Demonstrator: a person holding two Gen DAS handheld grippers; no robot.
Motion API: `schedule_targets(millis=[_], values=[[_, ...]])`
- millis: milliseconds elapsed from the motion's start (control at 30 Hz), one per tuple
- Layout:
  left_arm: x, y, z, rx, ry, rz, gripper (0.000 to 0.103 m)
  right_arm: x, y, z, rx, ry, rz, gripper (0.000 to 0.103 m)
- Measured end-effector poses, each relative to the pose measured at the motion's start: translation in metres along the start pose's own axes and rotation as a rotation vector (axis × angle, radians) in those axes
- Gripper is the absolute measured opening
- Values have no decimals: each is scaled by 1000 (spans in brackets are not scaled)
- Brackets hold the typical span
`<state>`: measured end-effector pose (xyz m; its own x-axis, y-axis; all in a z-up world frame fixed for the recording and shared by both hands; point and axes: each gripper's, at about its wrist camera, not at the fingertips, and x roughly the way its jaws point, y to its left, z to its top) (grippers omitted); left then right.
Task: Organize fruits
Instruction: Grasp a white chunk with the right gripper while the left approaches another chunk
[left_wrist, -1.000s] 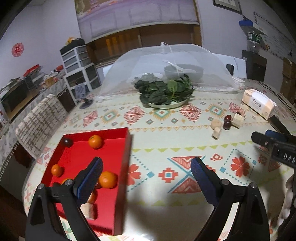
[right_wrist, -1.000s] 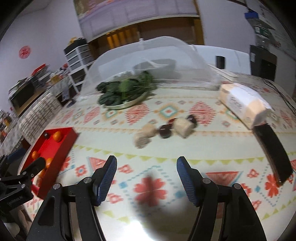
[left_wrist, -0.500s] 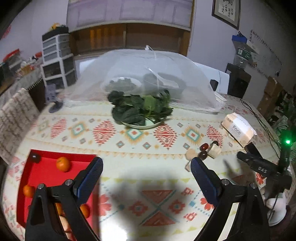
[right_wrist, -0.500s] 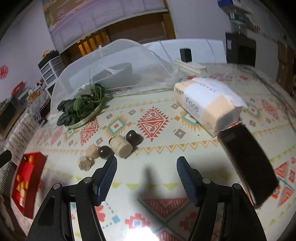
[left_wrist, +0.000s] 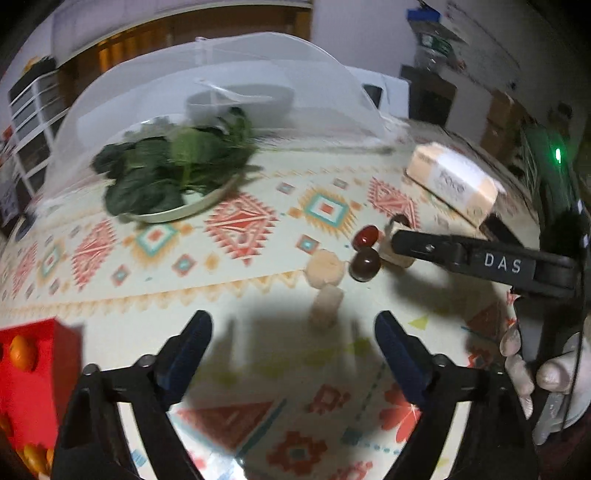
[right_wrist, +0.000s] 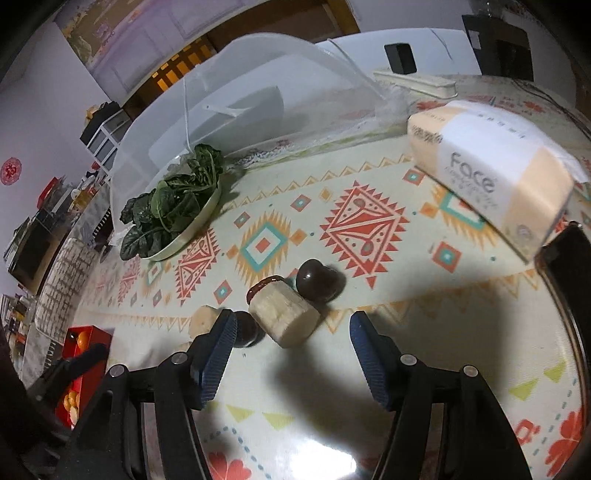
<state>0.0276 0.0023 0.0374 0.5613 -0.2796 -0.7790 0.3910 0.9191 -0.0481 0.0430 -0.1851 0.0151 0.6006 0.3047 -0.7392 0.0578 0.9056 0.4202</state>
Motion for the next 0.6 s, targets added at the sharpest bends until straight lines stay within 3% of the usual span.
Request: schedule_targets(millis=[167,267,333,367,467,600], values=[[19,-5,6,12,1,0,85,8,0,4,6,8,-7,68],[28,-8,7,32,22,1,68,9,3,4,-7,5,-14,68],[35,-11,4,41,50,-9,45,9,5,2,-24,0,-25,66],[37,-11,3,44,59,-7,41,10,5,2,-28,1,-24,64],[35,-12,2,47,49,1,19,12,7,0,-42,7,-18,48],[26,-9,1,28,35,2,16,10,9,-3,-43,0,-18,45]])
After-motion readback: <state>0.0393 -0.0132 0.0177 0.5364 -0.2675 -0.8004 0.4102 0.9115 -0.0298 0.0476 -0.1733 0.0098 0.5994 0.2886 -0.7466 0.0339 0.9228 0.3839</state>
